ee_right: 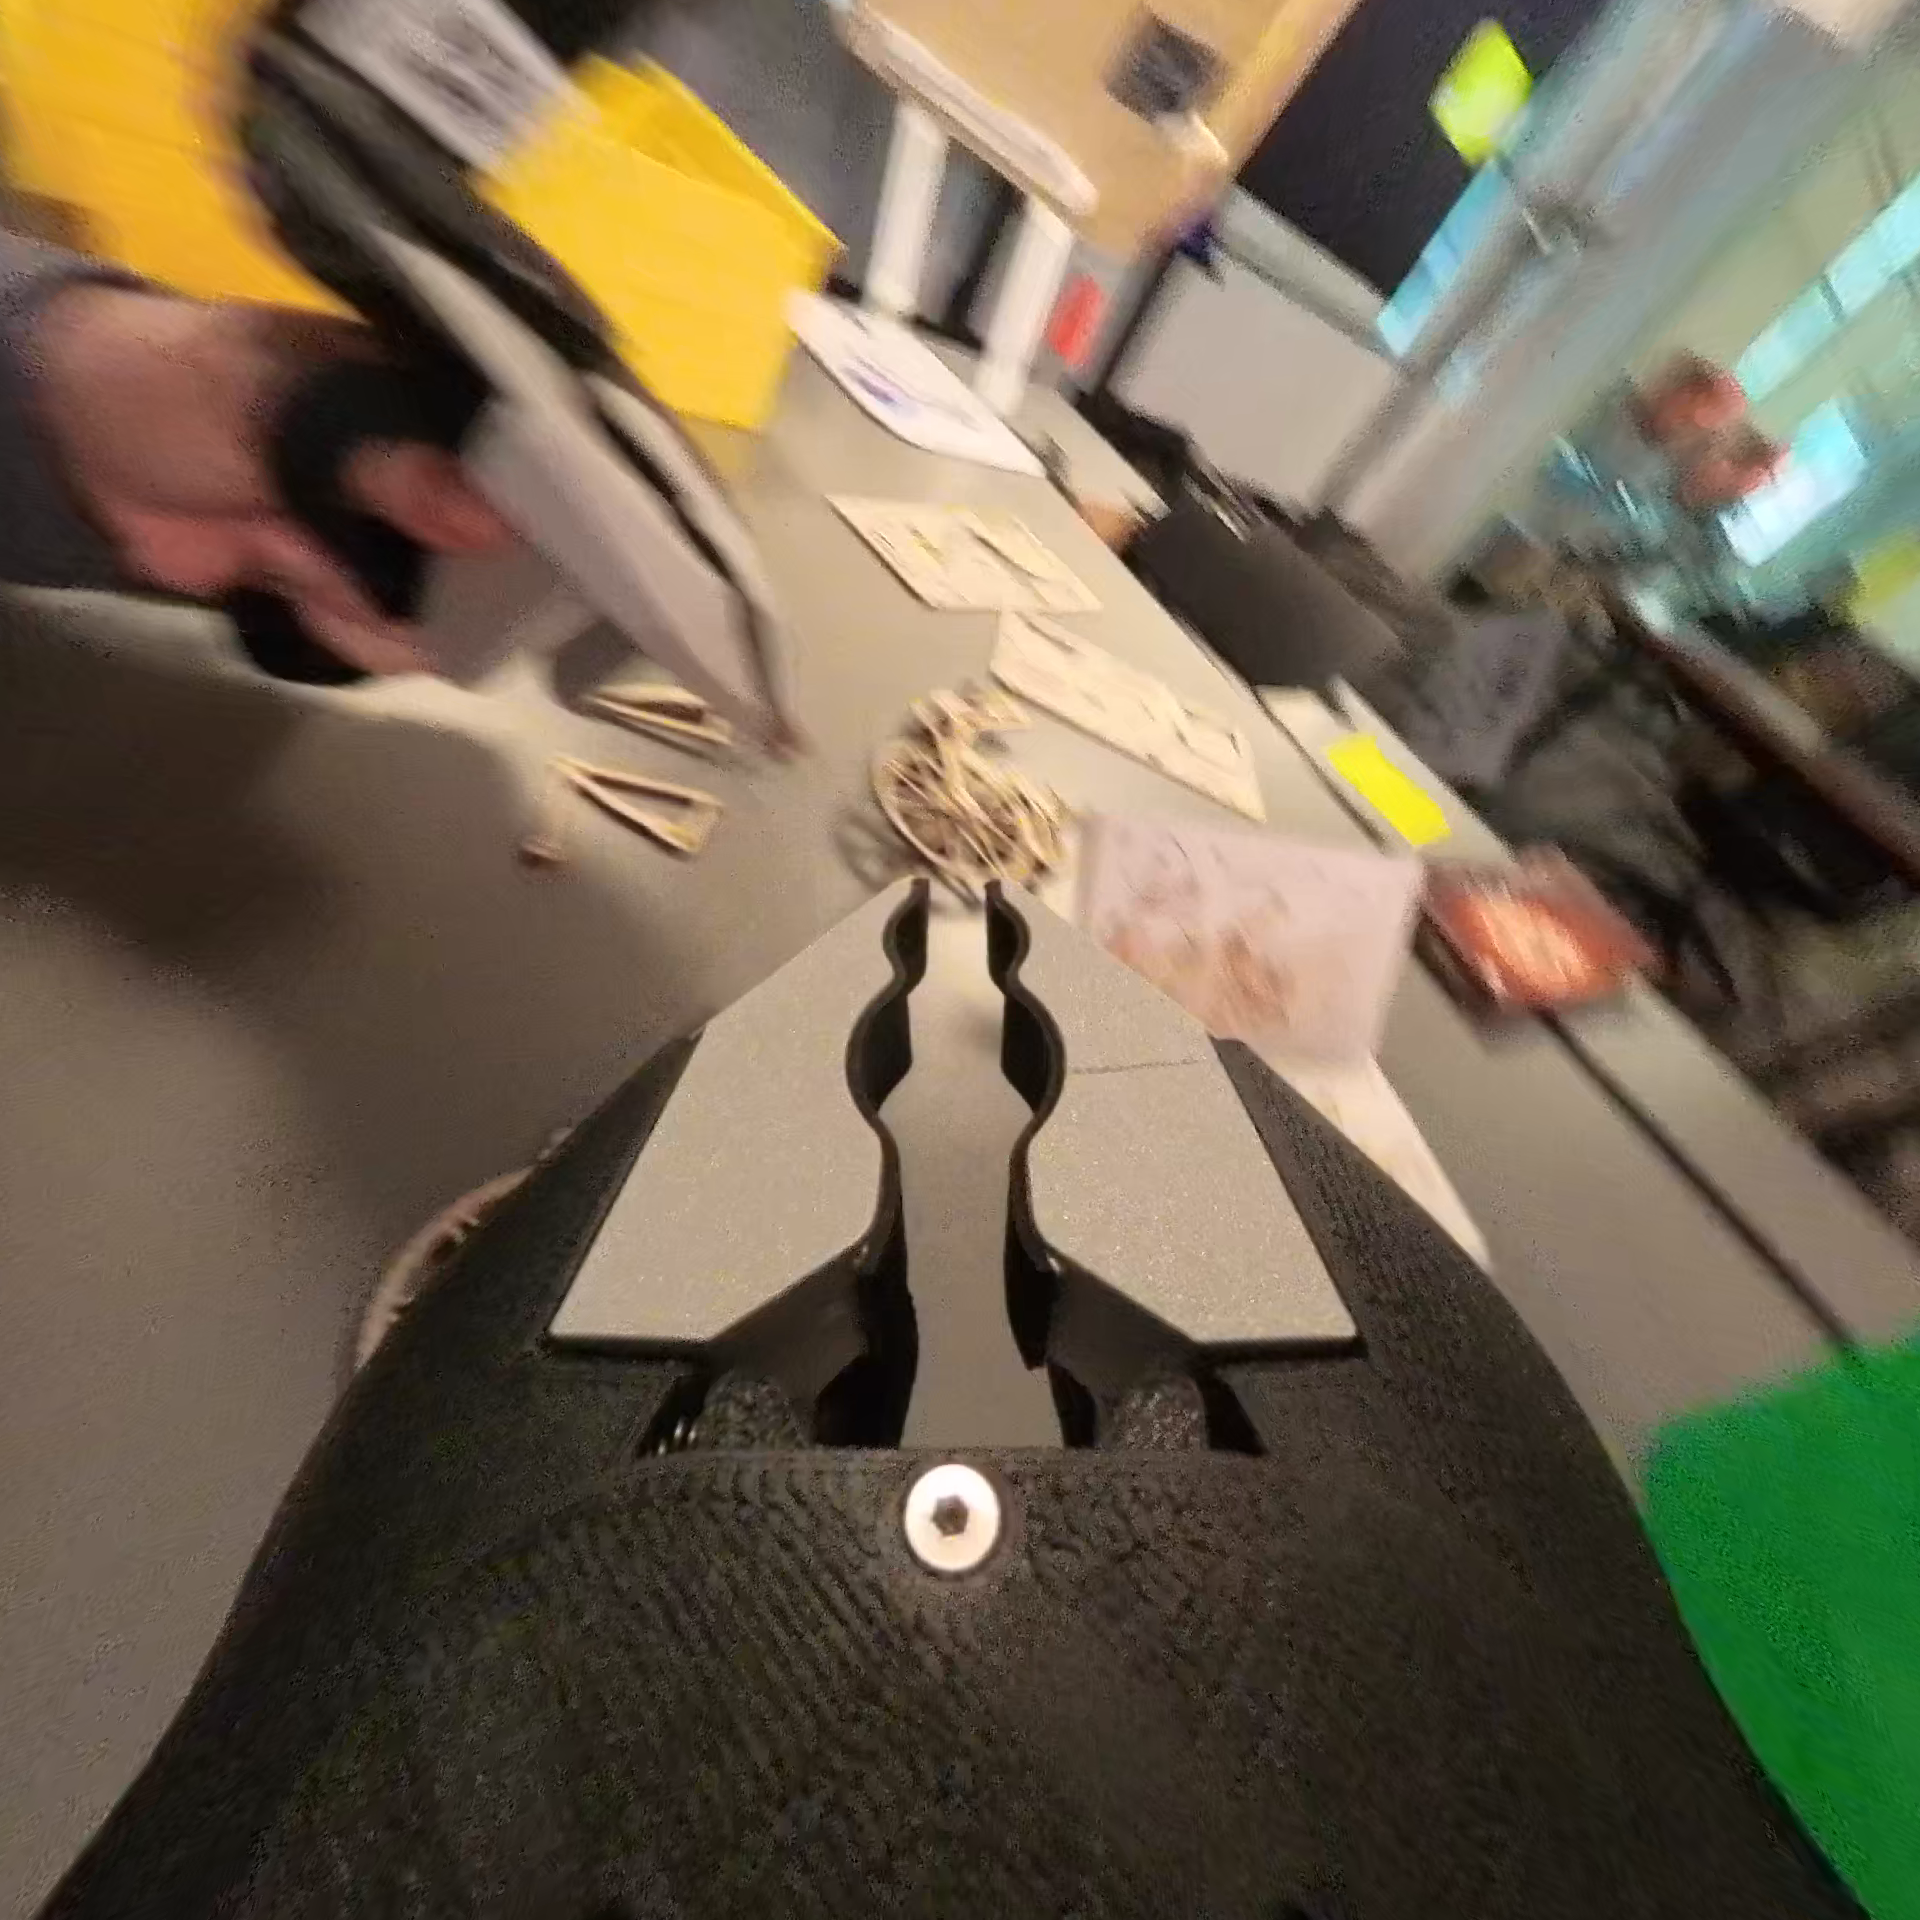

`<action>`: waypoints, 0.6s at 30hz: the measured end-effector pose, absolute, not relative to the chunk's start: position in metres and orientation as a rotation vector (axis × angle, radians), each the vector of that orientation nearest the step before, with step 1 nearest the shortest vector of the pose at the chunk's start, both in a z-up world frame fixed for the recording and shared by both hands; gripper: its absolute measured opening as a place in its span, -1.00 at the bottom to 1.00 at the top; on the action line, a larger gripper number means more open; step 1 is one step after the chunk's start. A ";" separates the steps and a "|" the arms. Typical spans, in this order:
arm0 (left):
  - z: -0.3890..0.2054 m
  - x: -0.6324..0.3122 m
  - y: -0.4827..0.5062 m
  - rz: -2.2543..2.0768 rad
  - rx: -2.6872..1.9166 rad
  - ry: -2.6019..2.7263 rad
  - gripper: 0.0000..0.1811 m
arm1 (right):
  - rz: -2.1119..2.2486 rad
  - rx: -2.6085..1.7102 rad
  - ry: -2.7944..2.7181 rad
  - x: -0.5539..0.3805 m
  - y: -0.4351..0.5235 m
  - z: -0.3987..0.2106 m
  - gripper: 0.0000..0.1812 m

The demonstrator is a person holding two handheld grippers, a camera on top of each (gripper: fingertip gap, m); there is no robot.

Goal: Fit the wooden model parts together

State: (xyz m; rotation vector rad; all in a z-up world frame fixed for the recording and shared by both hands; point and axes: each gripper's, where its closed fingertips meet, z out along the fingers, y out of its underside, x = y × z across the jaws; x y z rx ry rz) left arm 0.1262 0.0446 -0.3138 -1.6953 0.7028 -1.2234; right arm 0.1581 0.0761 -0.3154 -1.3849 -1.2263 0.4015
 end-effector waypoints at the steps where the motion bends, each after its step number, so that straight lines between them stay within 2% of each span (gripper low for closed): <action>1: -0.316 0.125 0.047 -1.139 -1.695 0.729 -0.98 | 0.357 -1.493 -1.155 0.176 0.091 -0.324 -0.87; 4: -0.321 0.120 0.057 -0.871 -1.669 0.794 -0.98 | 0.196 -1.786 -0.975 0.230 0.125 -0.360 -0.83; 8: -0.321 0.122 0.062 -0.672 -1.602 0.828 -0.98 | 0.209 -2.006 -0.897 0.252 0.131 -0.395 -0.74; 18: -0.310 0.120 0.063 -0.616 -1.495 0.788 -0.98 | 0.242 -2.115 -0.863 0.259 0.135 -0.410 -0.92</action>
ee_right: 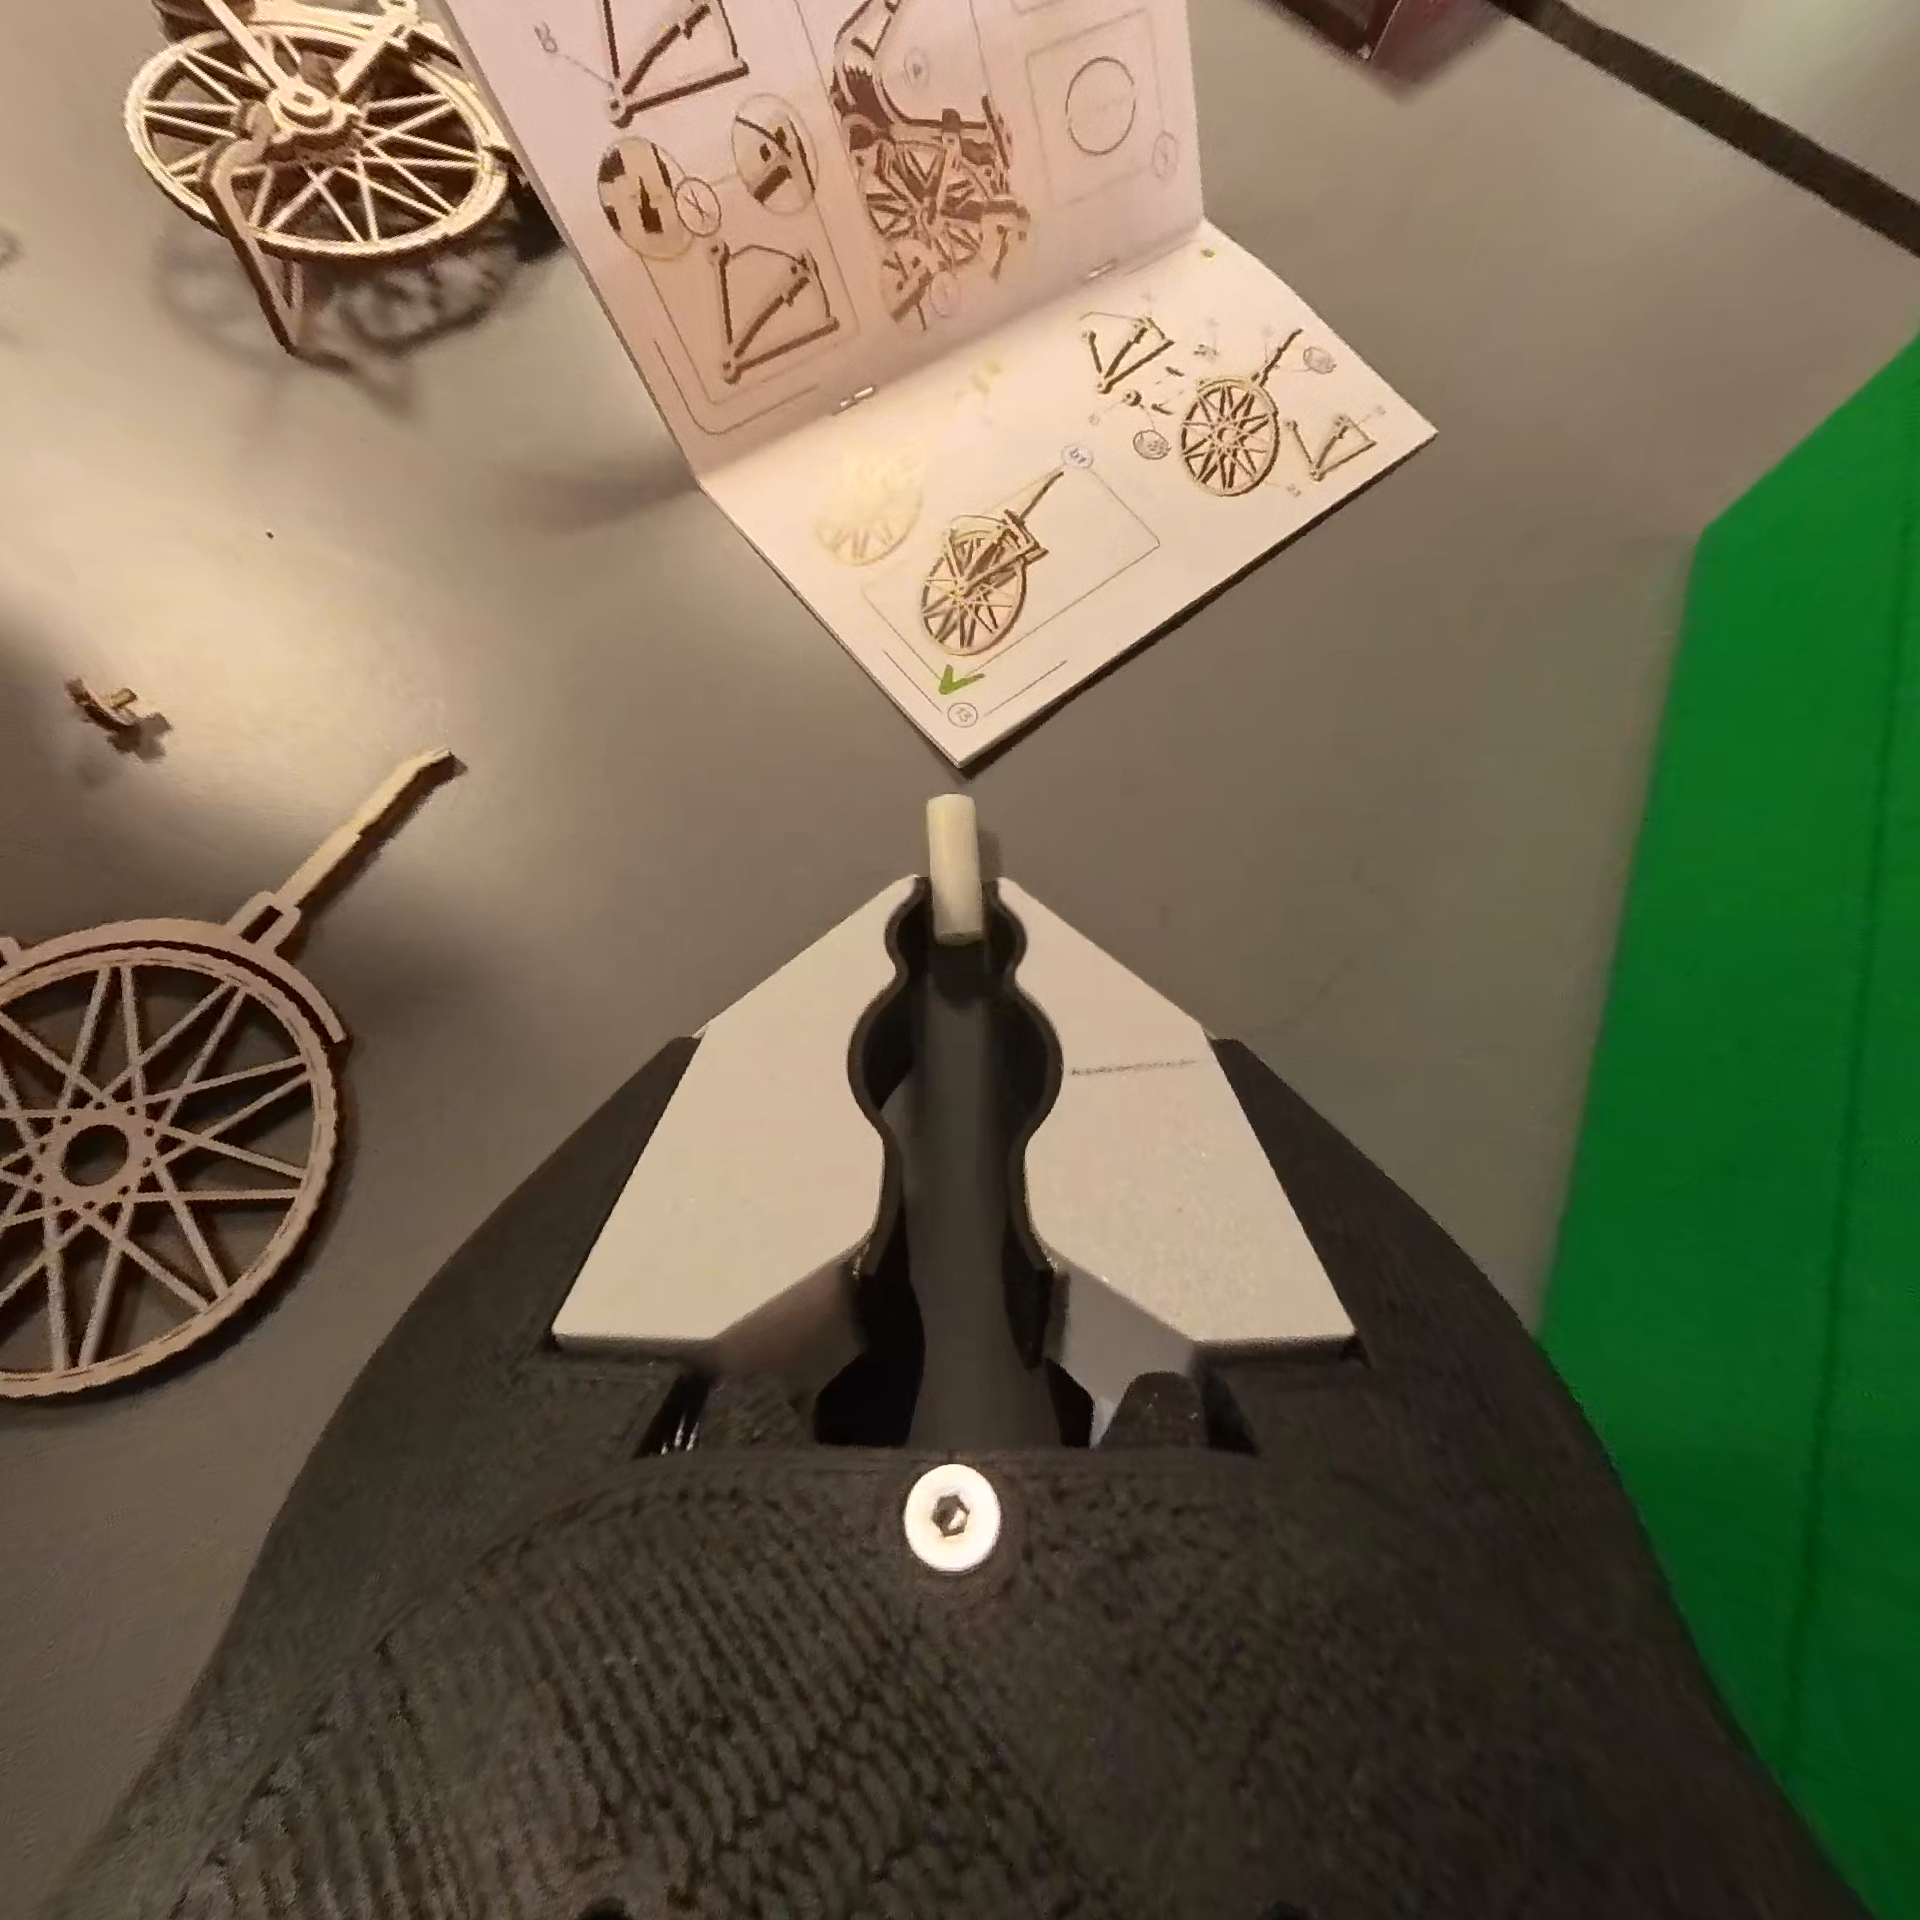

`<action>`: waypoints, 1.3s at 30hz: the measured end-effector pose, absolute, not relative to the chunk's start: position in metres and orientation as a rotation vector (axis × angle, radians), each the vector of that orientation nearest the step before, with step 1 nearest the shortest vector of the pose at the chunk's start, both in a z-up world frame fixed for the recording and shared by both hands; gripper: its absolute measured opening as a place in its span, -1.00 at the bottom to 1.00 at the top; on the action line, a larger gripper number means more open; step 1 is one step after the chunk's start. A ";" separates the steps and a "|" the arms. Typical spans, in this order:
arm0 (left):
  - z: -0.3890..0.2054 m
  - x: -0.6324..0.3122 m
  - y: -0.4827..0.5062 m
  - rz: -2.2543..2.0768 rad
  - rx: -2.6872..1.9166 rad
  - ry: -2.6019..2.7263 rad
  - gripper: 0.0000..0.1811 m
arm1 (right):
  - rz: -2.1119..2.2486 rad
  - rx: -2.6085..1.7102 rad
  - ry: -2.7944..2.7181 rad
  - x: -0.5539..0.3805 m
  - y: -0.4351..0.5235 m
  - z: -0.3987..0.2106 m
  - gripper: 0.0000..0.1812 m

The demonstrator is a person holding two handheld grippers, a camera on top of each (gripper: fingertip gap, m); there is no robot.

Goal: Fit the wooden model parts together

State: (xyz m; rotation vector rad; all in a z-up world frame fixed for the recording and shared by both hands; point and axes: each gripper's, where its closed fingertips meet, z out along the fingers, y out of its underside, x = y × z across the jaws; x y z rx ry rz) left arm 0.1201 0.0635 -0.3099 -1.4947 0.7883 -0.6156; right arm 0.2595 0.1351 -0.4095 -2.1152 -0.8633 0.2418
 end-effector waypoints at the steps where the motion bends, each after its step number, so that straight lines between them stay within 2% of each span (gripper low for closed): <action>1: -0.309 0.119 0.064 -0.603 -1.484 0.786 -0.98 | 0.272 -2.116 -0.865 0.254 0.133 -0.406 -0.92; 5: -0.304 0.116 0.065 -0.441 -1.423 0.814 -0.98 | 0.655 -1.879 -0.837 0.185 0.099 -0.336 -0.92; 10: -0.299 0.115 0.064 -0.208 -1.348 0.853 -0.98 | 0.718 -1.680 -0.936 0.134 0.064 -0.283 -0.92; 16: -0.298 0.117 0.063 -0.092 -1.304 0.883 -0.98 | 0.644 -1.704 -1.033 0.123 0.057 -0.290 -0.92; 39: -0.298 0.116 0.064 -0.087 -1.297 0.879 -0.98 | 0.633 -1.713 -1.072 0.120 0.055 -0.295 -0.92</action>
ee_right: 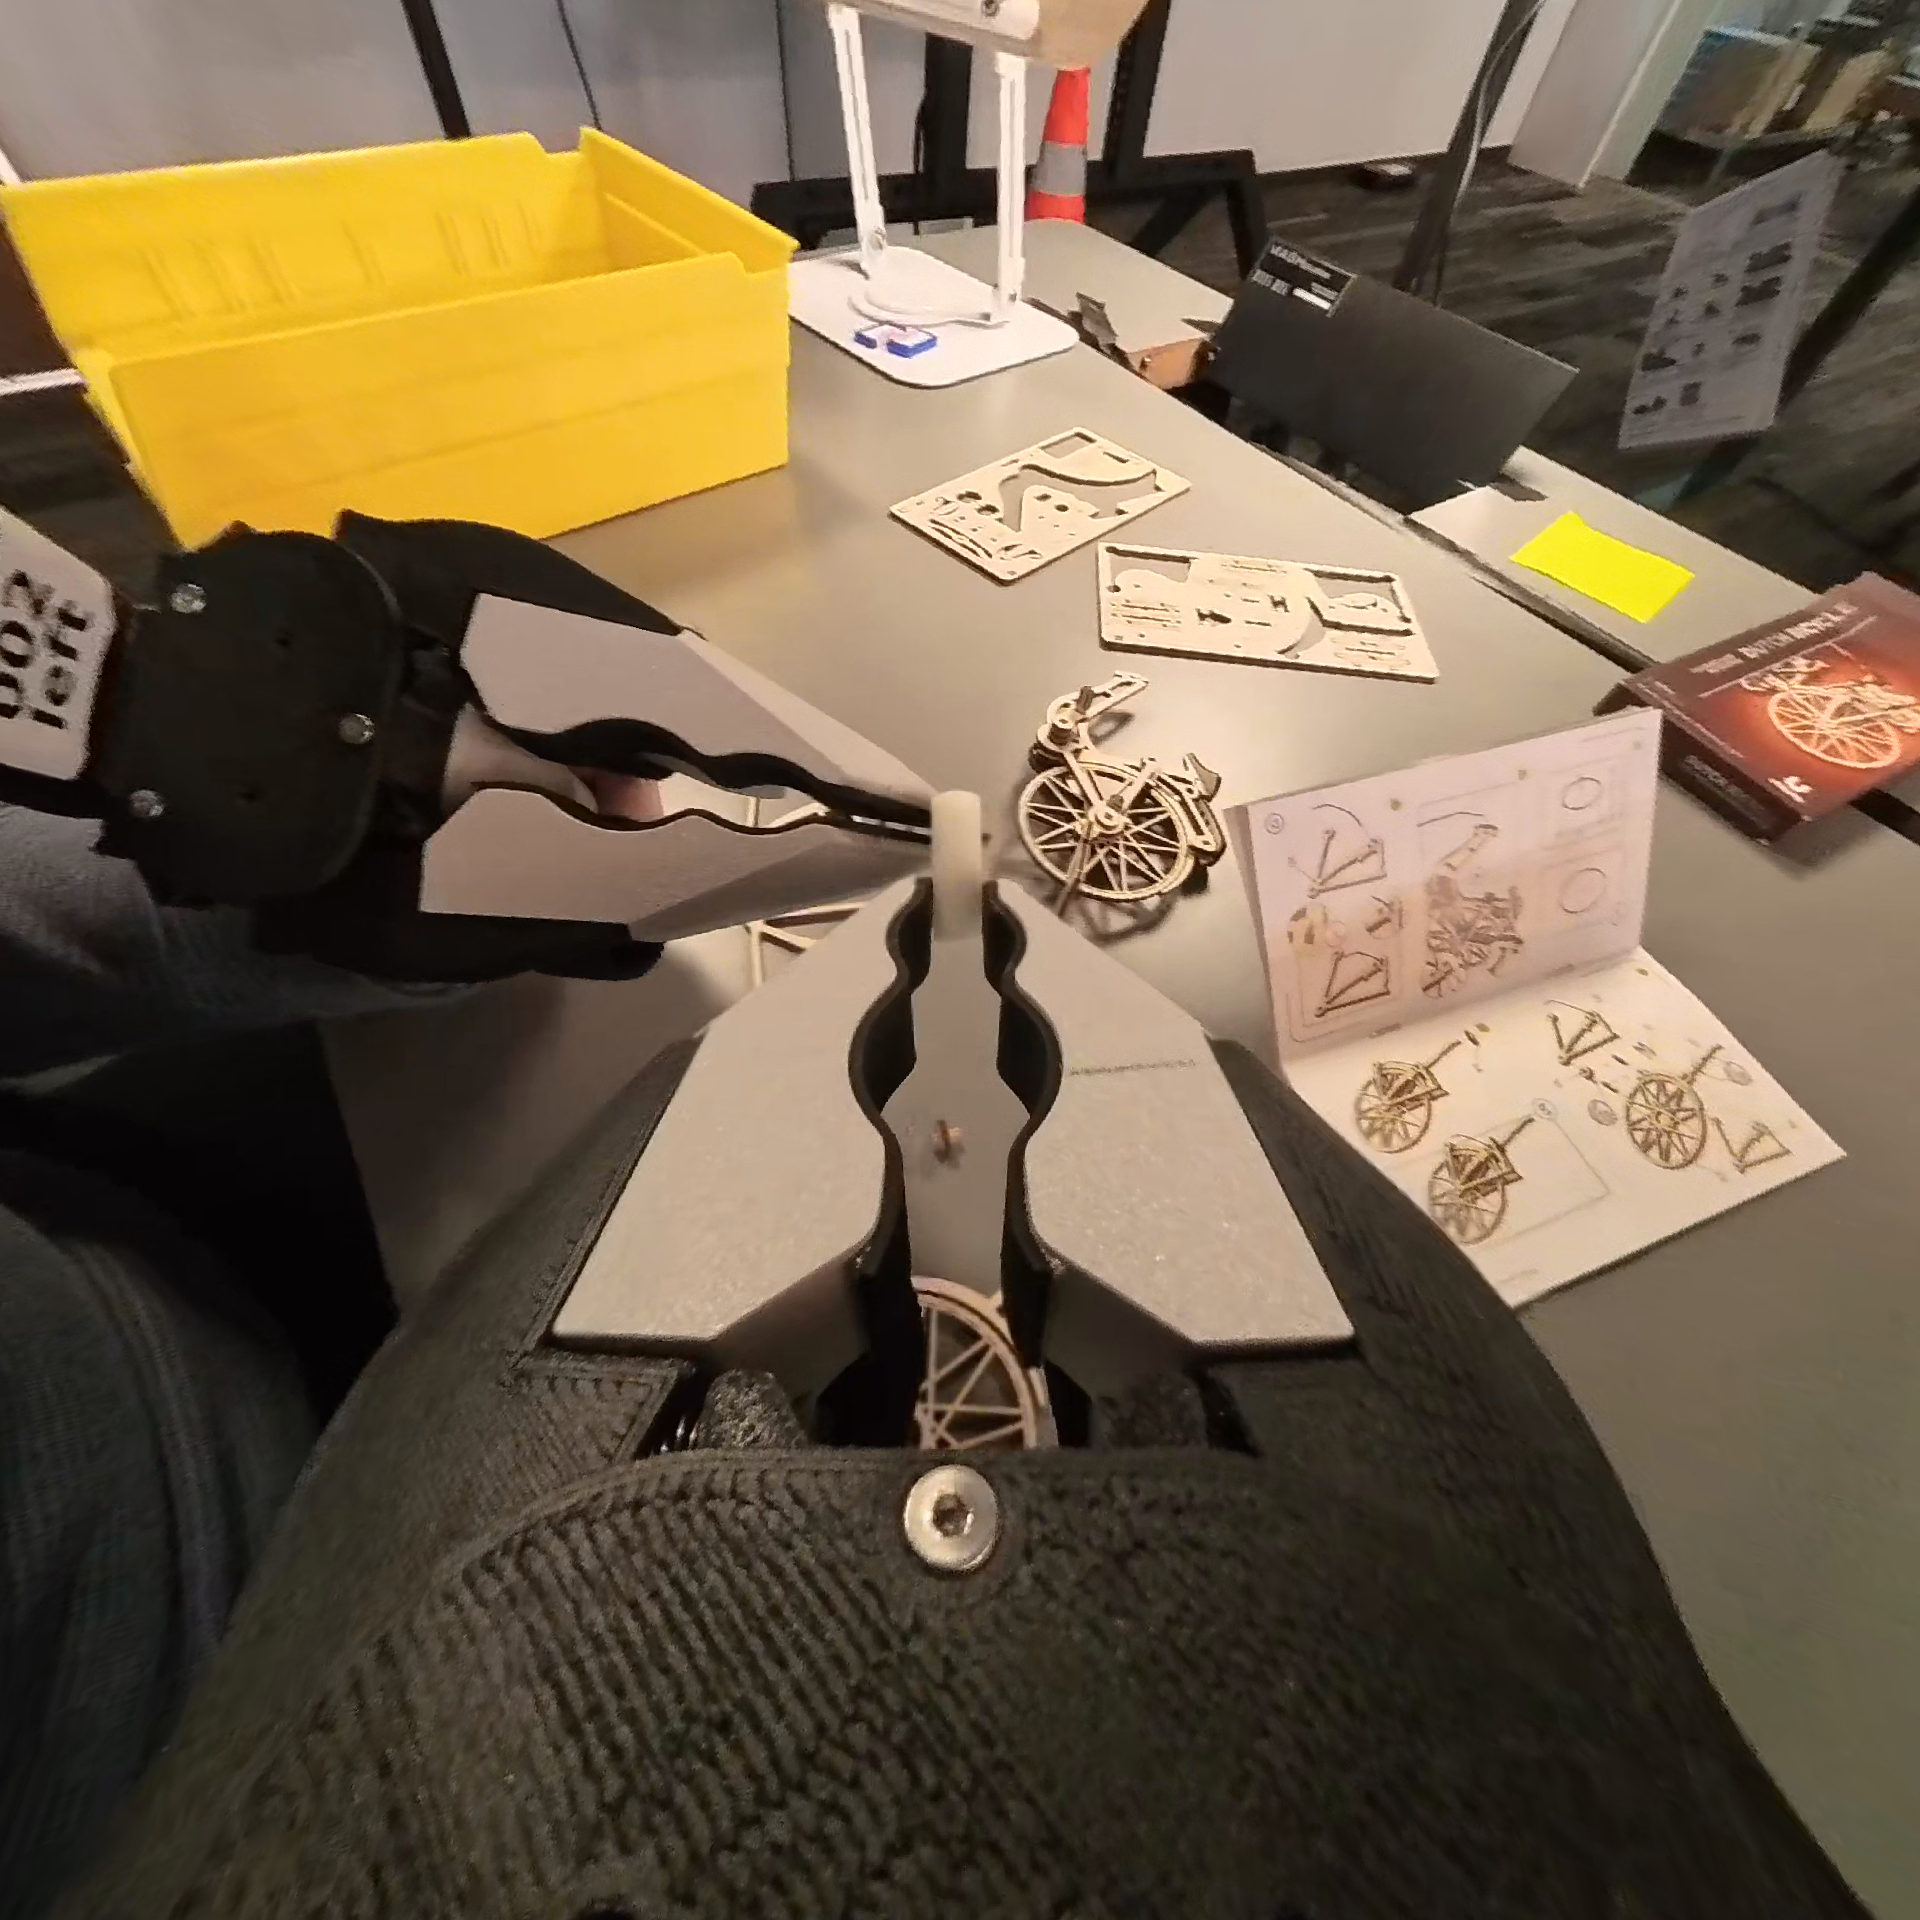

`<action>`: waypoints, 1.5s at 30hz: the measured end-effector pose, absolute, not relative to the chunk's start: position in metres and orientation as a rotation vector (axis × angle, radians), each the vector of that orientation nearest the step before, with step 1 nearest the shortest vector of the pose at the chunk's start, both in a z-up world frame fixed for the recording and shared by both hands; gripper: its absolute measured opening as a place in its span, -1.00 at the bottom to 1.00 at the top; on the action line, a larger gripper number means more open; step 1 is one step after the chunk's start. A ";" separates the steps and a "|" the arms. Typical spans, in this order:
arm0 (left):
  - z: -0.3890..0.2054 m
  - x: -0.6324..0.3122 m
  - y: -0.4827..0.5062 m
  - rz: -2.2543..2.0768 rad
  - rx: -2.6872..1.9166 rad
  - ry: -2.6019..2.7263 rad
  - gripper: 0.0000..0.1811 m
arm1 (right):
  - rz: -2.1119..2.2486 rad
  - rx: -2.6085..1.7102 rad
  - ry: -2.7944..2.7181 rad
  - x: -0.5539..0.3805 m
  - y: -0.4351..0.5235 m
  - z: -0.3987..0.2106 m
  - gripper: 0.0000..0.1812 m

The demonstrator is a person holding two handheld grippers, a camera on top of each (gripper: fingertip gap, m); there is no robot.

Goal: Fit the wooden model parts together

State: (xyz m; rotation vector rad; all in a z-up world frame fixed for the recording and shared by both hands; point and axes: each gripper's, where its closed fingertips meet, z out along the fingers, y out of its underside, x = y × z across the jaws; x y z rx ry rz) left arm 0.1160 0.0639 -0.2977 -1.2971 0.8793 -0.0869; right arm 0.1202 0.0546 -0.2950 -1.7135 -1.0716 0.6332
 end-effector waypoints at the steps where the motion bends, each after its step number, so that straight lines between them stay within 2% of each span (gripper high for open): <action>1: -0.298 0.116 0.064 -0.088 -1.297 0.878 -0.98 | 0.643 -1.715 -1.079 0.119 0.053 -0.295 -0.92; 33: -0.293 0.118 0.059 -0.095 -1.270 0.881 -0.98 | 0.610 -1.745 -1.058 0.126 0.058 -0.303 -0.92; 36: -0.281 0.115 0.059 -0.150 -1.256 0.821 -0.98 | 0.645 -1.694 -0.961 0.131 0.064 -0.283 -0.92; 39: -0.237 0.117 0.052 -0.439 -1.187 0.658 -0.98 | 0.639 -1.471 -0.858 0.133 0.065 -0.233 -0.92; 42: -0.170 0.110 0.037 -1.123 -1.049 0.378 -0.98 | 0.562 -1.169 -0.865 0.131 0.053 -0.177 -0.92; 45: -0.131 0.088 0.041 -1.718 -0.896 0.116 -0.98 | 0.409 -0.913 -0.962 0.127 0.040 -0.140 -0.93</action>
